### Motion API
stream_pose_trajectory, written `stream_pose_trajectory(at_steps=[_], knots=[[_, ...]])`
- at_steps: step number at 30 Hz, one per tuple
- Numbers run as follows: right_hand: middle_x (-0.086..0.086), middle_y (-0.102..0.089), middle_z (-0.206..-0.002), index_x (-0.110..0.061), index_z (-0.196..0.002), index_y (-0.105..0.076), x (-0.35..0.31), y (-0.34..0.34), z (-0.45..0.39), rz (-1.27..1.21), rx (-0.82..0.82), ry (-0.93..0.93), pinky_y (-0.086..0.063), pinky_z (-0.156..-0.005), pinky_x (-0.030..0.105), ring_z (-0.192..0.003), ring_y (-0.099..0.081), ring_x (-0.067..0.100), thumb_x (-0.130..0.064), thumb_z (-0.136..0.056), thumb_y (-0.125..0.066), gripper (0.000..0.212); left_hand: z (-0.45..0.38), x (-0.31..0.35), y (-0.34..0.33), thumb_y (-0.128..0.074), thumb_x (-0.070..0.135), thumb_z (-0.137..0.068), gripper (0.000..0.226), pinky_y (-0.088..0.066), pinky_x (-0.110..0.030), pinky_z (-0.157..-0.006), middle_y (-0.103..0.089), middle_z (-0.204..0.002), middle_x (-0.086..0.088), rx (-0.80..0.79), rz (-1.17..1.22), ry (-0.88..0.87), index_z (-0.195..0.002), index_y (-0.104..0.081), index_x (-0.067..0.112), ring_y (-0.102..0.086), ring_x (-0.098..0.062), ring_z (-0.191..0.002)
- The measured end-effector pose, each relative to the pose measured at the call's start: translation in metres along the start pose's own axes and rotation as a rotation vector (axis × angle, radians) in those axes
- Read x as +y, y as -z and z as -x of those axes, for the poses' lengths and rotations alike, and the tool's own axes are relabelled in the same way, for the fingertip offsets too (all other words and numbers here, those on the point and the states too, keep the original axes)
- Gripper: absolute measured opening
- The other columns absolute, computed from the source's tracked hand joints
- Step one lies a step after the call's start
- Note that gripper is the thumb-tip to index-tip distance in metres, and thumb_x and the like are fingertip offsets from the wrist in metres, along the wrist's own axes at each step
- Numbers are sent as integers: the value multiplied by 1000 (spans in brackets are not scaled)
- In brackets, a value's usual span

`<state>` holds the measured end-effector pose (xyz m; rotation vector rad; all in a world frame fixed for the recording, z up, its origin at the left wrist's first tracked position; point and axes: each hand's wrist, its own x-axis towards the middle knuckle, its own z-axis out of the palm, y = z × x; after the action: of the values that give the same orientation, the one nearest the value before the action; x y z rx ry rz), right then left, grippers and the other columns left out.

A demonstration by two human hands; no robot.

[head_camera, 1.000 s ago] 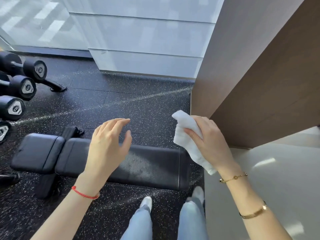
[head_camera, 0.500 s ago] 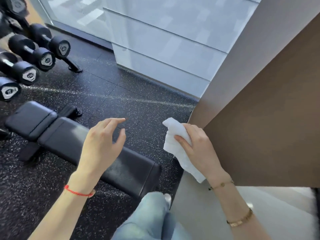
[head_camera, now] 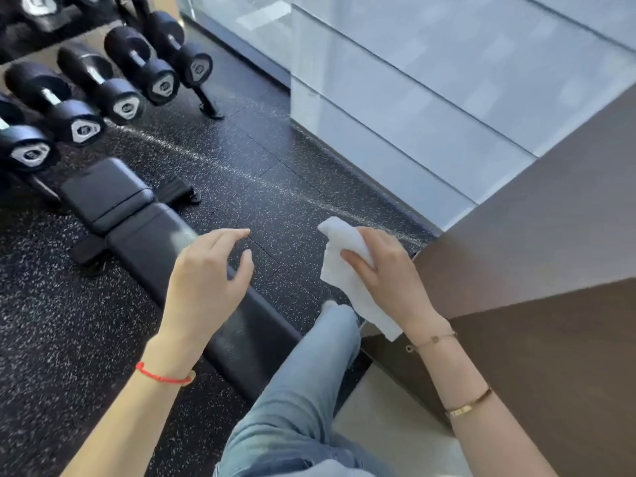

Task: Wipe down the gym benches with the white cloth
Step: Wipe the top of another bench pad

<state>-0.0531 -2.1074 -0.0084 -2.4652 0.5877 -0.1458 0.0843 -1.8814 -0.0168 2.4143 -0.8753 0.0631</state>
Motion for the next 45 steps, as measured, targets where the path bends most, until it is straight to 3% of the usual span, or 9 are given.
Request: stream_pose_trajectory(at_steps=[7,14,21,25,32,39,45], knots=[[2,-61,-114,-13,-126,-56,4,-11,-156,-10,-73,172,-45,-89,39,-101,-55,22,-42,-99,-52,40,-102,-30,-31,-55,24,-91,32,-48,-39,-96,-68,-117,-1,103,-30,138,-120,-65,16,-62,-21,-109],[5,-60,-123,-11,-132,-55,-41,-24,-340,6,-248,424,-43,-95,37,-110,-53,23,-40,-99,-52,44,-222,-73,-17,-54,23,-91,31,-47,-42,-99,-66,-120,0,287,-93,361,-120,-64,17,-60,-21,-113],[2,-60,-122,-11,-132,-56,-95,-48,-447,26,-460,716,-42,-96,34,-109,-53,23,-43,-98,-50,47,-256,-105,-1,-52,24,-92,30,-45,-39,-100,-66,-121,1,409,-204,627,-119,-65,17,-59,-19,-114],[2,-60,-122,-11,-133,-55,-123,-75,-481,75,-603,922,-43,-96,38,-110,-53,24,-49,-98,-45,53,-243,-113,0,-58,19,-92,28,-46,-40,-100,-65,-120,1,504,-267,823,-120,-63,18,-59,-20,-113],[0,-58,-124,-15,-130,-55,-156,-137,-510,74,-907,1370,-45,-95,40,-107,-52,24,-44,-100,-52,42,-206,-91,-35,-54,20,-93,28,-42,-32,-104,-67,-119,-1,669,-390,1105,-118,-65,14,-59,-18,-116],[2,-60,-120,-13,-131,-57,-156,-205,-503,115,-1134,1843,-46,-91,43,-102,-53,27,-43,-98,-54,45,-157,-53,-121,-49,28,-94,29,-47,-36,-102,-66,-118,2,789,-466,1499,-117,-64,17,-59,-17,-114],[7,-62,-117,-8,-131,-59,-119,-274,-461,122,-1239,2063,-43,-91,41,-98,-54,30,-36,-98,-58,43,-113,-30,-222,-51,28,-93,31,-47,-39,-99,-67,-118,0,757,-431,1742,-117,-65,17,-61,-19,-113]])
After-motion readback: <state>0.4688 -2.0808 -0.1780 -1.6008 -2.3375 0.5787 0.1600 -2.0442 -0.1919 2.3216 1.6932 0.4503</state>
